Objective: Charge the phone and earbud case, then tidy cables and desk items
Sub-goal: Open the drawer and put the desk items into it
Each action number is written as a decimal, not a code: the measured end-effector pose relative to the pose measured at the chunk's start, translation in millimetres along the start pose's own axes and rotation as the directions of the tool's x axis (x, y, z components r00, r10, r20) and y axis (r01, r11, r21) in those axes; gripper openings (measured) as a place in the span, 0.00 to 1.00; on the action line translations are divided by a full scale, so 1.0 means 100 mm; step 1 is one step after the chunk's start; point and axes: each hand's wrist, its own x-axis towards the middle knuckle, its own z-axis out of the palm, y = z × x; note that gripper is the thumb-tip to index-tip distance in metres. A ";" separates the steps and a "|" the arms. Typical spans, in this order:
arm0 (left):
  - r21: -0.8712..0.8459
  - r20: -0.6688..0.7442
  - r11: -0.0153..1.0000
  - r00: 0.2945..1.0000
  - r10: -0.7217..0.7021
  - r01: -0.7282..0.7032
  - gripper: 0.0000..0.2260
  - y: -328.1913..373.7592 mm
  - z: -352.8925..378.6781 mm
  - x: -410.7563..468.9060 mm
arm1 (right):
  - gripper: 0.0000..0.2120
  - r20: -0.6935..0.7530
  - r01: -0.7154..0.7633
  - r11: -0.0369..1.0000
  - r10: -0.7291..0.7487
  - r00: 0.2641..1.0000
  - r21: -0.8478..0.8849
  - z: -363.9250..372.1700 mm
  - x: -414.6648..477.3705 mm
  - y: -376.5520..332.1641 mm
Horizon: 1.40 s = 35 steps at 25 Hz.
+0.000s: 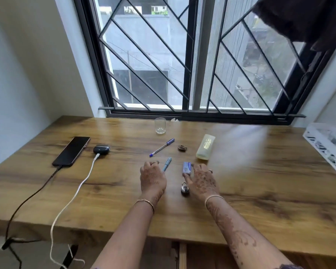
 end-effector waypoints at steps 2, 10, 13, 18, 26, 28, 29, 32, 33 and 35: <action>0.030 0.040 1.000 0.999 -0.001 0.000 0.19 -0.06 0.06 0.25 | 0.28 -0.160 -0.046 0.998 0.052 0.986 0.041 0.15 0.30 -0.10; -0.007 0.081 0.994 0.991 0.106 -0.106 0.10 -0.07 0.11 0.51 | 0.18 -0.250 -0.070 0.995 0.084 0.965 0.067 0.27 0.60 -0.11; -0.259 0.136 0.966 0.990 0.046 -0.010 0.07 0.01 -0.03 0.28 | 0.23 -0.333 -0.041 0.979 0.107 0.937 0.201 0.19 0.38 -0.09; -0.560 0.300 0.815 0.953 0.031 0.149 0.08 0.19 -0.19 -0.72 | 0.25 -0.330 -0.024 0.945 0.139 0.934 0.328 0.04 -0.63 0.14; -0.370 0.474 0.914 0.880 0.028 0.170 0.05 0.17 0.23 -2.30 | 0.20 -0.268 -0.067 0.923 0.179 0.947 0.380 0.36 -2.27 0.90; -0.237 0.490 0.961 0.871 -0.005 0.139 0.05 0.18 0.37 -2.52 | 0.20 -0.211 -0.088 0.927 0.174 0.962 0.365 0.48 -2.41 1.06; -0.175 0.524 0.975 0.851 -0.026 0.138 0.04 0.18 0.44 -2.62 | 0.20 -0.168 -0.112 0.929 0.180 0.969 0.352 0.54 -2.45 1.13; 0.030 0.582 0.996 0.809 -0.085 0.082 0.08 0.15 0.63 -2.82 | 0.22 -0.038 -0.231 0.928 0.253 0.967 0.292 0.74 -2.50 1.32; 0.051 0.574 0.996 0.813 -0.091 0.075 0.09 0.14 0.69 -2.84 | 0.22 -0.017 -0.268 0.924 0.283 0.959 0.275 0.81 -2.49 1.38; 0.052 0.549 0.996 0.831 -0.093 0.077 0.11 0.13 0.77 -2.81 | 0.24 0.014 -0.327 0.913 0.334 0.943 0.245 0.92 -2.45 1.46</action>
